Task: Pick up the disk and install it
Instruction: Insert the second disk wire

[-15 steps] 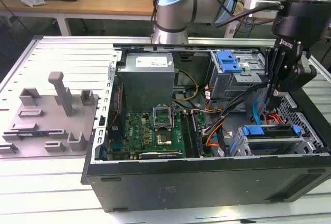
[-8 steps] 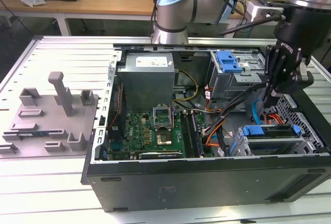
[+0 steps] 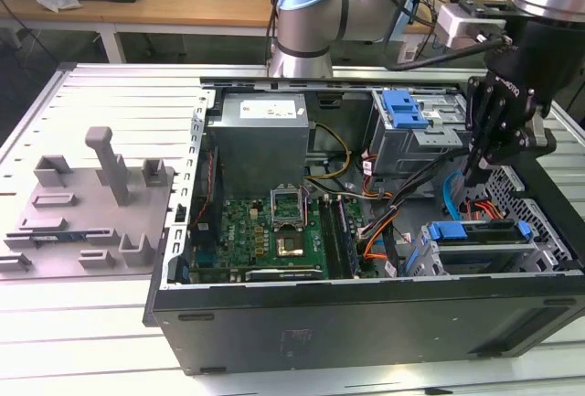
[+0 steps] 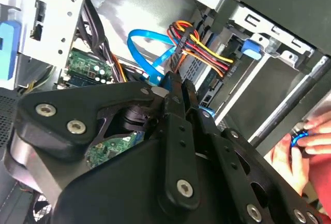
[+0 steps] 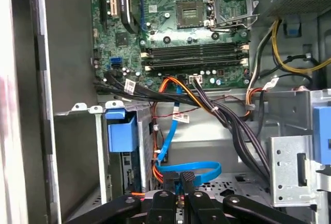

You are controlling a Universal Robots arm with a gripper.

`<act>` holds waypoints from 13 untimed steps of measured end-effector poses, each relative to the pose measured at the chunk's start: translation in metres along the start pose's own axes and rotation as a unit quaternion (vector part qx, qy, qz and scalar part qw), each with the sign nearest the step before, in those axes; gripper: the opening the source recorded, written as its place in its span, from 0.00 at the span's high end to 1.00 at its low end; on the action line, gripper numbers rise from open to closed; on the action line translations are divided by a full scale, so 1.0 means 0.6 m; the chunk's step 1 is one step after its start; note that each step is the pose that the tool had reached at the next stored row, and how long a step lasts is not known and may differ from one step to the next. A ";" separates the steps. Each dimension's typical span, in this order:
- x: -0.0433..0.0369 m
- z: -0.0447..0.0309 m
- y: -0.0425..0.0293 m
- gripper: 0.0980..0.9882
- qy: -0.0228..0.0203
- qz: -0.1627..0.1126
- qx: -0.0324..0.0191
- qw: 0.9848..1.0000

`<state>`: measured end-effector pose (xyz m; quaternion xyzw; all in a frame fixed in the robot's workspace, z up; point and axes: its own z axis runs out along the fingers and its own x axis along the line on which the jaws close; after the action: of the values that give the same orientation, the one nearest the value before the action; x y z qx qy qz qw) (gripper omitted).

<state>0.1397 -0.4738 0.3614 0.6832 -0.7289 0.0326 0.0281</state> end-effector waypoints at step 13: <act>0.062 0.005 -0.004 0.93 -0.032 -0.003 0.001 0.999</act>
<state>0.1396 -0.5111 0.3617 0.6860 -0.7275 0.0118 0.0040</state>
